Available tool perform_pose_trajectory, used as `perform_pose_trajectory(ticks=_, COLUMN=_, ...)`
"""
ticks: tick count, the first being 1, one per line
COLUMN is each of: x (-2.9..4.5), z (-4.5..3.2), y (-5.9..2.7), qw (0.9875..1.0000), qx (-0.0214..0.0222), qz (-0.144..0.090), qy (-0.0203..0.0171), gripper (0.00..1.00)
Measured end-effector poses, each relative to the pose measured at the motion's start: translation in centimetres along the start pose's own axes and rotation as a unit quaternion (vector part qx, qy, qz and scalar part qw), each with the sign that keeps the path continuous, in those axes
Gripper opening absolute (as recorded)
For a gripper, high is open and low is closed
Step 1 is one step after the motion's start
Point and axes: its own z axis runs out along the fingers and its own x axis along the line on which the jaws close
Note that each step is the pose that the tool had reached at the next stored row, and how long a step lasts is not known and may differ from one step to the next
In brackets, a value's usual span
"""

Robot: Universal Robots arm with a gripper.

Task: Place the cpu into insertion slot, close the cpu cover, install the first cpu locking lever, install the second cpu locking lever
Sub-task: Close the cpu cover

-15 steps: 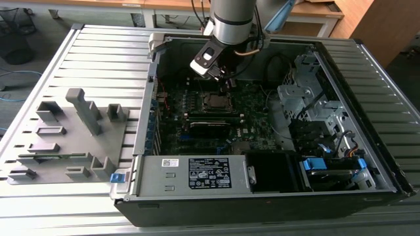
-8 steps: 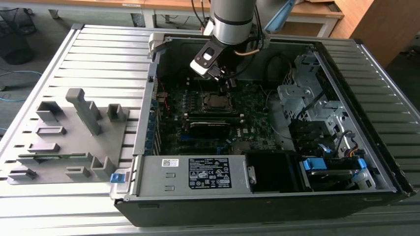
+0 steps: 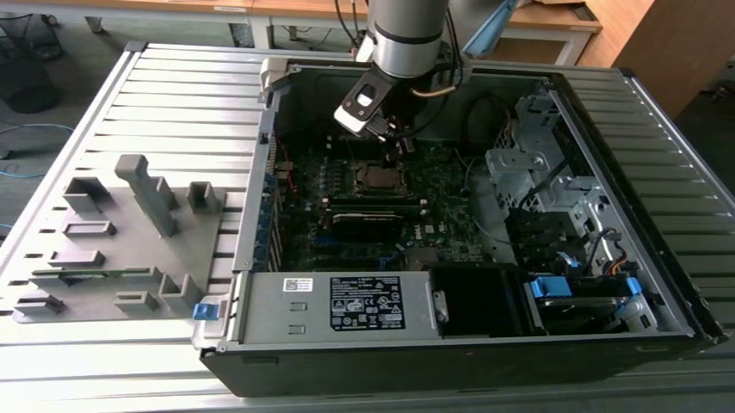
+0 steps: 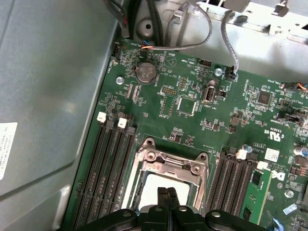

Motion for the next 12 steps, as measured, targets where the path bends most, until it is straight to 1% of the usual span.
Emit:
perform_pose_trajectory(ticks=7, x=0.00, z=0.00, y=0.00, qw=1.0000, qx=0.0000, qz=-0.002, qy=0.0001, gripper=0.11)
perform_pose_trajectory(ticks=12, x=0.00, z=0.00, y=0.00, qw=0.9998, qx=0.0001, qz=-0.019, qy=0.0007, gripper=0.11)
